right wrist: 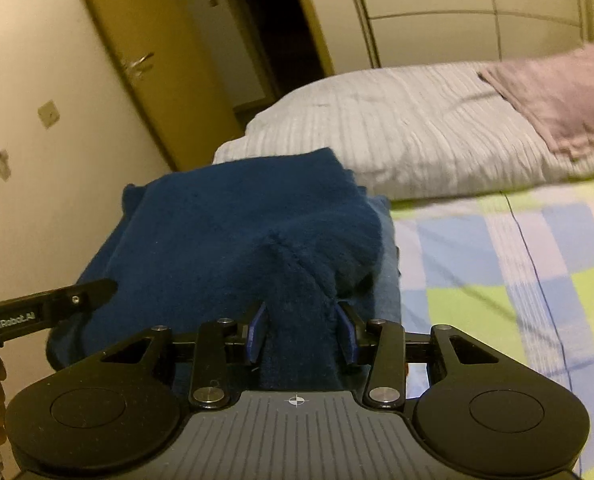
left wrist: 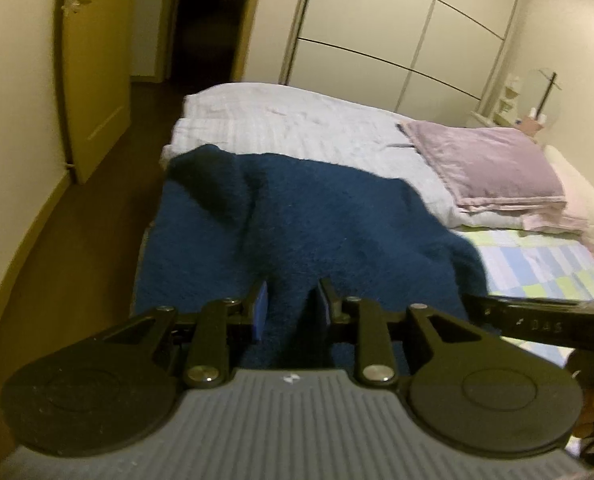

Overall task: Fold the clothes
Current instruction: 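Lower the sweater onto the clothes stack with both grippers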

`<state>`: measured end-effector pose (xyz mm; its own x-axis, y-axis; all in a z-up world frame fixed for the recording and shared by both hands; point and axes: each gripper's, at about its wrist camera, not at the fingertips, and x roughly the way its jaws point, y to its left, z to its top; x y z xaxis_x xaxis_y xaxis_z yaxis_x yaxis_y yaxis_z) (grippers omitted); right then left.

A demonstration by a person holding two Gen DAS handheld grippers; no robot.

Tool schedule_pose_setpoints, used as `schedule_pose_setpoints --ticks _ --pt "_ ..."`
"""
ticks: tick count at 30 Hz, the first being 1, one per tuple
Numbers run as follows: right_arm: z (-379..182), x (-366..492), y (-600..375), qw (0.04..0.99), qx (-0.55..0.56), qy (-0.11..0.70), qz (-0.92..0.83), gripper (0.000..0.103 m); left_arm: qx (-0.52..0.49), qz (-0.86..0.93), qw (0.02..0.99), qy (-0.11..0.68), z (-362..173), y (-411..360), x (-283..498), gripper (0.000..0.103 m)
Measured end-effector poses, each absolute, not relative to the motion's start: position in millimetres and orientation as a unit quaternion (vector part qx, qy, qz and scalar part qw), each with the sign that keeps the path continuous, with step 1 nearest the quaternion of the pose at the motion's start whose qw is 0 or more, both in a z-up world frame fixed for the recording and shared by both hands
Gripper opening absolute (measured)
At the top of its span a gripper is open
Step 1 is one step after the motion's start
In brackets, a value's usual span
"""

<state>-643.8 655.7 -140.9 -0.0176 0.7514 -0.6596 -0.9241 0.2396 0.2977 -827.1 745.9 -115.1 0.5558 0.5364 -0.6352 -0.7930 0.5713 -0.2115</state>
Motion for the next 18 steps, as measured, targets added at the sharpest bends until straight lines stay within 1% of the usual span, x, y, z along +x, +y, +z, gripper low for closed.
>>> schedule_pose_setpoints --ticks 4,9,14,18 --pt "-155 -656 666 0.690 -0.132 0.366 0.611 0.042 -0.268 0.398 0.840 0.255 -126 758 -833 0.030" --pt "-167 -650 665 0.706 -0.143 0.362 0.591 0.042 -0.258 0.384 0.849 0.255 -124 753 -814 0.031" --pt "-161 -625 649 0.708 -0.096 0.397 0.576 0.043 -0.257 0.386 0.851 0.247 -118 745 -806 0.031" --pt "-152 -619 639 0.707 -0.078 0.400 0.578 0.043 -0.251 0.394 0.849 0.247 -109 741 -810 0.033"
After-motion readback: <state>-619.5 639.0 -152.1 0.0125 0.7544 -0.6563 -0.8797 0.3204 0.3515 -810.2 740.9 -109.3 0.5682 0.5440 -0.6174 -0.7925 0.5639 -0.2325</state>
